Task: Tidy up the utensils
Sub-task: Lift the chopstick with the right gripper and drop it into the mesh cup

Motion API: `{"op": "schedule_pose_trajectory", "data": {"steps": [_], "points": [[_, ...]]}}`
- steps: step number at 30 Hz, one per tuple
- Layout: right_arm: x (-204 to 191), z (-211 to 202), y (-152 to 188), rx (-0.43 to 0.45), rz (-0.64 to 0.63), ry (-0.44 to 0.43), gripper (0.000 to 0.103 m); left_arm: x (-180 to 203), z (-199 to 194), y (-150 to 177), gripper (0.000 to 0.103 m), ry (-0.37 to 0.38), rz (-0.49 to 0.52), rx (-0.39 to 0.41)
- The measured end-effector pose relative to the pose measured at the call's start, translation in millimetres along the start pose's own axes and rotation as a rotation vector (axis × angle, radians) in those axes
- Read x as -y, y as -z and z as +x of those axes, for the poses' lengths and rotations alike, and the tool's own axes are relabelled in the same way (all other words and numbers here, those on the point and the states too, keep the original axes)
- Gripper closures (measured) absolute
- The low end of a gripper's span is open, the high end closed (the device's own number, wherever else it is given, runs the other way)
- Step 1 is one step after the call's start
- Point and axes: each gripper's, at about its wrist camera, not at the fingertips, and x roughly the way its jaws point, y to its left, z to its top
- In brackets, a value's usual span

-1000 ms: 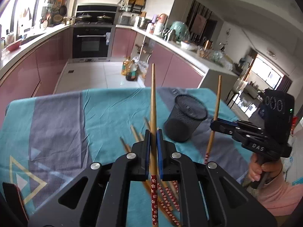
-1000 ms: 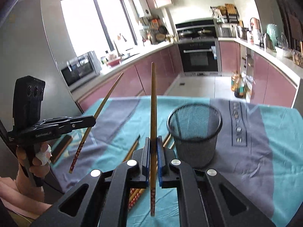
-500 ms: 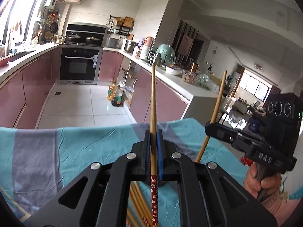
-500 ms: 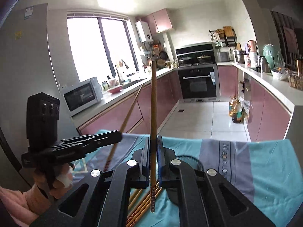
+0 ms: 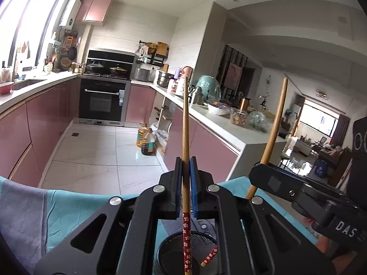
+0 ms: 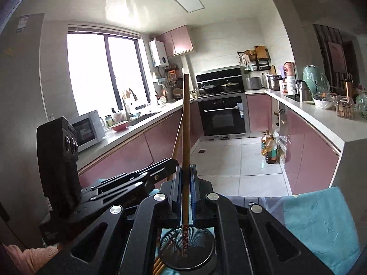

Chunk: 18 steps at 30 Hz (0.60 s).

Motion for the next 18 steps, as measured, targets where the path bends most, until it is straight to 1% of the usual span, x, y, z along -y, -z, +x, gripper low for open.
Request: {"op": "schedule_pose_trajectory", "data": {"steps": [4,6,11,13,16,18], "points": [[7.7,16.8,13.7,-0.051,0.012,0.003,0.098,1.6,28.9,17.4,0.096,-0.033,0.018,-0.037],[9.1,23.8,21.1,-0.084,0.011,0.006,0.098,3.9,36.0,25.7,0.096,-0.043,0.034,-0.062],[11.0,36.6,33.5,-0.157,0.020,0.001,0.098,3.7,39.8,42.9,0.095,-0.034,0.082,-0.117],[11.8,42.3,37.1,-0.191,0.033,-0.006,0.097,3.4,40.0,50.6,0.095,-0.033,0.099,-0.155],[16.3,51.6,44.2,-0.235,0.051,0.007,0.097,-2.8,38.9,60.6,0.094,-0.035,0.119,-0.187],[18.6,54.5,47.8,-0.245,0.065,0.019,0.095,-5.7,39.7,64.9,0.089,-0.032,0.130,-0.206]]}}
